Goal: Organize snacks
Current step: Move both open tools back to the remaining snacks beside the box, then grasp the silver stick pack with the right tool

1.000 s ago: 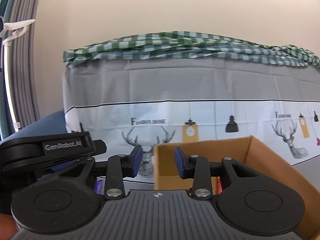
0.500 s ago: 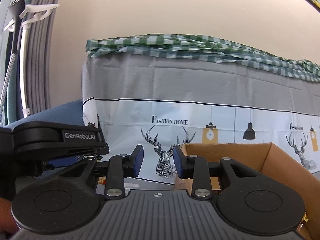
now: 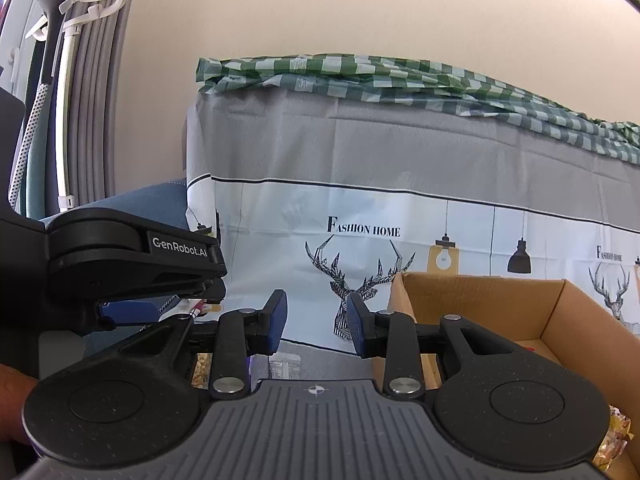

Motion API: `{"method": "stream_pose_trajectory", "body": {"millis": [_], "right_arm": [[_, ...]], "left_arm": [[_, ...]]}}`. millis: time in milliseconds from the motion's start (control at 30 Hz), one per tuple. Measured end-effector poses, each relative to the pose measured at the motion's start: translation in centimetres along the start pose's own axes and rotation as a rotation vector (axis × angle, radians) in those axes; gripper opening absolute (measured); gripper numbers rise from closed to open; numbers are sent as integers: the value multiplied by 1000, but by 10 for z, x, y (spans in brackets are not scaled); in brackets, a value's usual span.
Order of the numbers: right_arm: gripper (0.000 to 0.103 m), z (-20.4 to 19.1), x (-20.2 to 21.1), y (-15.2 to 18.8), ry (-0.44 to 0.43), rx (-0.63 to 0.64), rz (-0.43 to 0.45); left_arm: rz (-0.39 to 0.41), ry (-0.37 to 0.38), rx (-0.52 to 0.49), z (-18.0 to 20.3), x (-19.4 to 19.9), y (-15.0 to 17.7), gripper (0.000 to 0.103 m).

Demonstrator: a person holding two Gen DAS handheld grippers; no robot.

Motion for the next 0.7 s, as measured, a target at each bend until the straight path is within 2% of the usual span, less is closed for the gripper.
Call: {"method": "stream_pose_trajectory", "body": {"millis": [167, 233, 400, 533, 700], "right_arm": [[35, -2, -3, 3, -9, 1, -17], [35, -3, -7, 6, -26, 0, -40], [35, -6, -22, 18, -63, 10, -123], [35, -4, -36, 29, -60, -4, -188], [35, -4, -49, 42, -57, -20, -234]], "left_arm": [[-7, -15, -6, -3, -3, 1, 63], [-32, -37, -2, -8, -9, 0, 61], [-118, -138, 28, -29, -31, 5, 41], [-147, -182, 23, -35, -40, 8, 41], [-155, -193, 12, -36, -43, 9, 41]]}}
Point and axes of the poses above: each gripper's, at about its wrist camera, not at the fingertips, and x roughly against the way its jaws point, z to its right, y to its underside, the point moved 1 cm from there along -x, roughly the way its jaws point, and after that the axes turned 12 degrees about -y, right-handed, at the moved point
